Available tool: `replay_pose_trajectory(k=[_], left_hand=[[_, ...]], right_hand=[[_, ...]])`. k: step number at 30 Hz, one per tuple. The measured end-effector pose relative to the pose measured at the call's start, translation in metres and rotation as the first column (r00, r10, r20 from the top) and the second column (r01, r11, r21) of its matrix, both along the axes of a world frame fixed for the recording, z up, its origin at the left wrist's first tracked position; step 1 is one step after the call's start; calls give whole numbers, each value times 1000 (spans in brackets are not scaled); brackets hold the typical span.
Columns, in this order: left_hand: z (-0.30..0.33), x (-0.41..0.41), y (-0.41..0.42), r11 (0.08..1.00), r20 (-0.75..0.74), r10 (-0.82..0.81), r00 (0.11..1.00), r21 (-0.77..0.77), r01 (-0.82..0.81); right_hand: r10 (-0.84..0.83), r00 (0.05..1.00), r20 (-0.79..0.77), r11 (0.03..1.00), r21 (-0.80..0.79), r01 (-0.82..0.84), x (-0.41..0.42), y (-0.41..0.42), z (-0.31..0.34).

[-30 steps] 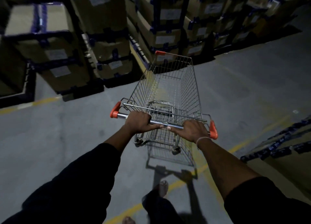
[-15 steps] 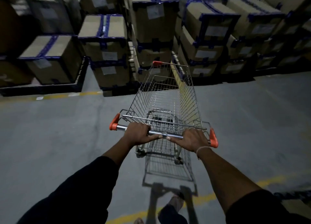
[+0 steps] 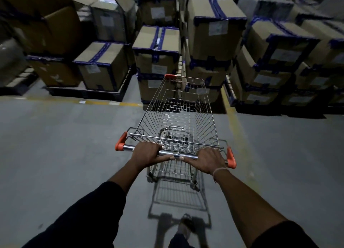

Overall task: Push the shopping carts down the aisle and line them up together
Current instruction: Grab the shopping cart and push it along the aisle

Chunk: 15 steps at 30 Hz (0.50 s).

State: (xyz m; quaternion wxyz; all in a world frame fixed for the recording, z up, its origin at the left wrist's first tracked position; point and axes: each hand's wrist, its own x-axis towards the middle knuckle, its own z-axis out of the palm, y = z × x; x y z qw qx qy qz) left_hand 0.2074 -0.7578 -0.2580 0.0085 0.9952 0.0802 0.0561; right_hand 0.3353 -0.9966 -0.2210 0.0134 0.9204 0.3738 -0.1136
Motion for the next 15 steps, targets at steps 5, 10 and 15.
replay_pose_trajectory(k=[5, 10, 15], left_hand=[[-3, 12, 42, 998, 7, 62, 998, 2, -62], [-5, 34, 83, 996, 1, 91, 996, 0, -91], [-4, 60, 131, 995, 28, 98, 995, -27, -97]], right_hand=[[47, 999, 5, 999, 26, -47, 25, 49, -4], [87, 996, 13, 996, 36, -88, 59, 96, -8], [96, 995, -14, 995, 38, -96, 90, 147, -9]])
